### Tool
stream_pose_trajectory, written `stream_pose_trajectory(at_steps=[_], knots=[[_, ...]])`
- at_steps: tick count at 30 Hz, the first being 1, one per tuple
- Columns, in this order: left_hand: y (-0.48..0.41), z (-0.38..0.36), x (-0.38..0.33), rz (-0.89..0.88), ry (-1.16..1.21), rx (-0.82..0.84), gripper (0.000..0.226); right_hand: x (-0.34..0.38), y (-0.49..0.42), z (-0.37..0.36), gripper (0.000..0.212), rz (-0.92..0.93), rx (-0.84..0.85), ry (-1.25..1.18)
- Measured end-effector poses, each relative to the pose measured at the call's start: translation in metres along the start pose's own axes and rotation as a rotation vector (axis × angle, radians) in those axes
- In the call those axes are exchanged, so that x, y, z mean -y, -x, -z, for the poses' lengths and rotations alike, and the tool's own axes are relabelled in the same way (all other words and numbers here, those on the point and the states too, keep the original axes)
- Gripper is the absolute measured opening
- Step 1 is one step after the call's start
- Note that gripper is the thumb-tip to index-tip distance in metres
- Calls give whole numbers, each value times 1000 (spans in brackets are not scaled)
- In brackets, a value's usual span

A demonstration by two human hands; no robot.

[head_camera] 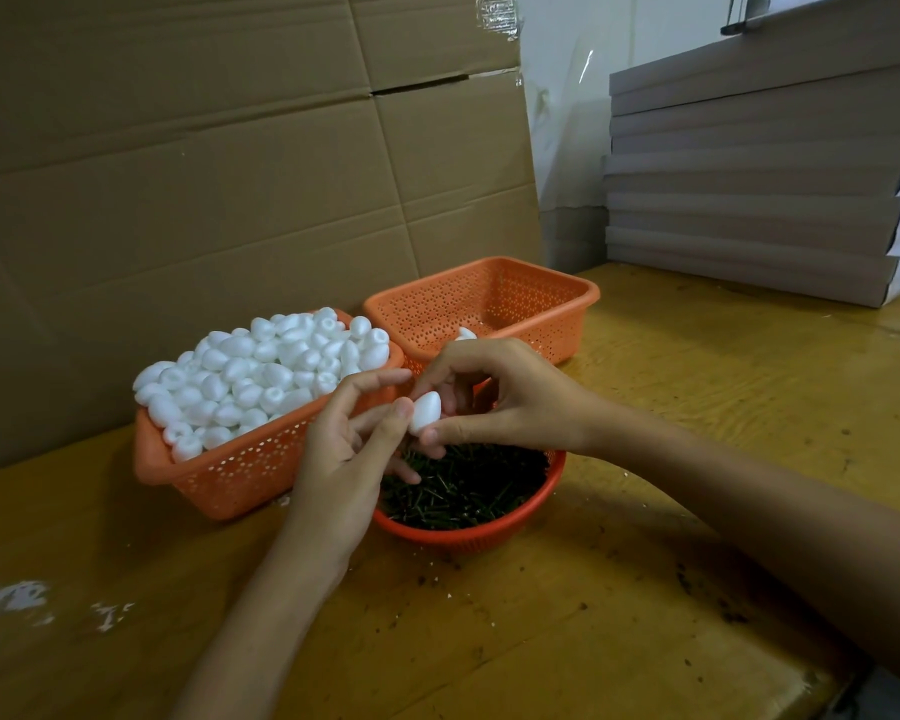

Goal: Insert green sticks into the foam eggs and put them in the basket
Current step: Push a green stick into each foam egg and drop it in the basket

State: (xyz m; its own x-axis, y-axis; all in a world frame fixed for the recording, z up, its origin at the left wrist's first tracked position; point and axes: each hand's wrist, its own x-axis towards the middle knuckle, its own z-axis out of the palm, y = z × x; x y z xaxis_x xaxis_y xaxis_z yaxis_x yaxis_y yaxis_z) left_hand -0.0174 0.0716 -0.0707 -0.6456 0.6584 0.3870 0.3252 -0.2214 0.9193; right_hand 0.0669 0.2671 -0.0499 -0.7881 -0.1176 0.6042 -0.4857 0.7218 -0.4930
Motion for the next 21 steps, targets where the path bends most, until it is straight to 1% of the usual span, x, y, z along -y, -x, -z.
stream_pose_trajectory(at_steps=[3,8,14,17,21], knots=[[1,0,-1,-1,-5,-2,32,-1,0,0,29,-6,-9,0],[1,1,-1,-3,33,-72,37,0,1,-1,30,-11,-39,19],[0,5,-1,13,48,-77,33,1,0,-1,28,-7,-37,-1],[-1,6,-2,19,67,-74,39,1,0,-1,30,-5,-40,-5],[-1,8,-3,35,92,-73,46,1,1,-2,32,-18,-62,-99]])
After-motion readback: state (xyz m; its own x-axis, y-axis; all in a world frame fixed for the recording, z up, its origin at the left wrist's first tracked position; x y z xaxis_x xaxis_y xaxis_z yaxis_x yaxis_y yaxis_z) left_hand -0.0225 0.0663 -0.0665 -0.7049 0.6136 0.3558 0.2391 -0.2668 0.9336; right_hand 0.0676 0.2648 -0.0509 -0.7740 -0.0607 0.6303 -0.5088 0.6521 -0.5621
